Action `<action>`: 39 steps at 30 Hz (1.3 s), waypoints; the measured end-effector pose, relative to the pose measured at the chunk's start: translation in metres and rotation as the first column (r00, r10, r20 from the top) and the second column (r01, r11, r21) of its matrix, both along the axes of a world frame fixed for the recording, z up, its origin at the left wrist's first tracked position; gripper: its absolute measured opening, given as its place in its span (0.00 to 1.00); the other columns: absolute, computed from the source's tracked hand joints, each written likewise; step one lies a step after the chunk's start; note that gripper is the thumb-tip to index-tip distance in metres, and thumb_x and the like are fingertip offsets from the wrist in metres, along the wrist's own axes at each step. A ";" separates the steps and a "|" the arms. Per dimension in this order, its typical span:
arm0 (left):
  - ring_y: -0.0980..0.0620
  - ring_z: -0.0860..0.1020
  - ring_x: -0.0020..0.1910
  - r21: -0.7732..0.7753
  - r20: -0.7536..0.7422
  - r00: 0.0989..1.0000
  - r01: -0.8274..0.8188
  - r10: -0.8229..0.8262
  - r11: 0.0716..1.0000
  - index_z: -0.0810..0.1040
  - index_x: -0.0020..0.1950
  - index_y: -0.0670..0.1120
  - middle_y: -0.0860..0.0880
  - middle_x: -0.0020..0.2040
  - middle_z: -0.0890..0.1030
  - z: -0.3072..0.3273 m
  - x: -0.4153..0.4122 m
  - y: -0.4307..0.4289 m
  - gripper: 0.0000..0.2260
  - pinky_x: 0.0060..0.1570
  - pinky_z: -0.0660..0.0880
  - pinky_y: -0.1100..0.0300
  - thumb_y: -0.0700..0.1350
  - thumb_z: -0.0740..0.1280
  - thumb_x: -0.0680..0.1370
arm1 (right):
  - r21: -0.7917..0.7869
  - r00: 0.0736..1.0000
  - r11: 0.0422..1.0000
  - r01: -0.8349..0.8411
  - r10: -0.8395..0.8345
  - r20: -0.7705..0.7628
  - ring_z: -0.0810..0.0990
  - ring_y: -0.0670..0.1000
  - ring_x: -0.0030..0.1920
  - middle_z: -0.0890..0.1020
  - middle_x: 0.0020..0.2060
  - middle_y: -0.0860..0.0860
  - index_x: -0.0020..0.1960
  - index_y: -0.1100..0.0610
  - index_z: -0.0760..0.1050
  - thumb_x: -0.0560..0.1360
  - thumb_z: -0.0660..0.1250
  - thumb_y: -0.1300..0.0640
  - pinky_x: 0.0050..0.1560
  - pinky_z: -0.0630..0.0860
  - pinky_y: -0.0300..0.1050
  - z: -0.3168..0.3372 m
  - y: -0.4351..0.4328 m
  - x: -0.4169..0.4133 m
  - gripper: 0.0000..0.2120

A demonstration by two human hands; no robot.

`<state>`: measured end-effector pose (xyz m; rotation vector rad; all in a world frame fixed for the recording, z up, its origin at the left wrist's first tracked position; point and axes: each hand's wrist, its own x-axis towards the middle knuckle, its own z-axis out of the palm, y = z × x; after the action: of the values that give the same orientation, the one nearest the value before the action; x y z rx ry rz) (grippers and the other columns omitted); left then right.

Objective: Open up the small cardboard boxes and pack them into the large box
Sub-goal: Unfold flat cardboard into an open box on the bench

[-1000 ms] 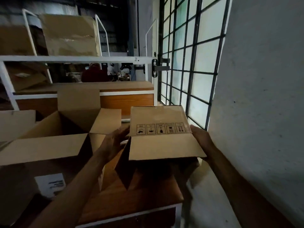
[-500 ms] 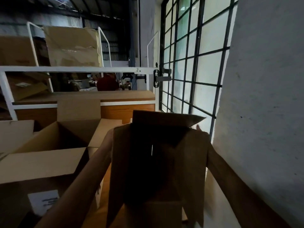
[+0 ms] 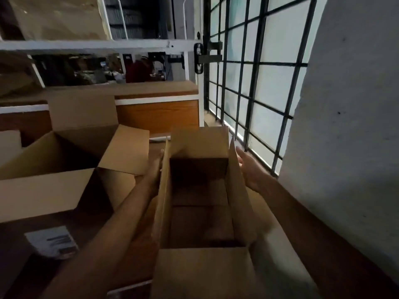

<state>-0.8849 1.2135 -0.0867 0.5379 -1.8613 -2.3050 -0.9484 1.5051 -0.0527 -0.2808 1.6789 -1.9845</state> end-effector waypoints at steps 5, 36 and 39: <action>0.49 0.76 0.30 -0.176 0.192 0.967 0.199 -0.165 0.964 0.78 0.44 0.46 0.46 0.33 0.79 -0.002 -0.002 0.027 0.12 0.27 0.69 0.65 0.54 0.65 0.79 | 0.596 0.976 0.803 -0.022 0.146 -0.161 0.77 0.51 0.46 0.77 0.50 0.53 0.61 0.56 0.75 0.78 0.66 0.53 0.35 0.73 0.44 0.000 -0.019 0.008 0.14; 0.36 0.50 0.78 -0.736 0.661 0.750 0.643 0.018 0.213 0.58 0.78 0.46 0.40 0.80 0.44 -0.072 -0.014 -0.007 0.32 0.74 0.56 0.41 0.58 0.62 0.79 | 0.902 0.598 0.129 0.413 0.708 -0.375 0.50 0.58 0.79 0.58 0.78 0.56 0.70 0.48 0.73 0.79 0.59 0.46 0.76 0.48 0.59 -0.091 -0.010 -0.010 0.20; 0.35 0.43 0.78 -0.784 0.587 0.809 0.556 0.035 0.276 0.56 0.79 0.50 0.42 0.79 0.35 -0.088 0.004 0.001 0.30 0.75 0.53 0.39 0.56 0.62 0.80 | 0.924 0.618 0.202 0.324 0.695 -0.369 0.52 0.57 0.79 0.65 0.76 0.54 0.68 0.48 0.74 0.80 0.57 0.45 0.76 0.45 0.61 -0.090 -0.017 0.008 0.19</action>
<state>-0.8809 1.2147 -0.1749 0.6450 -3.2933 -0.6480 -0.9399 1.4881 -0.1431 -0.8916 2.8412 -0.0568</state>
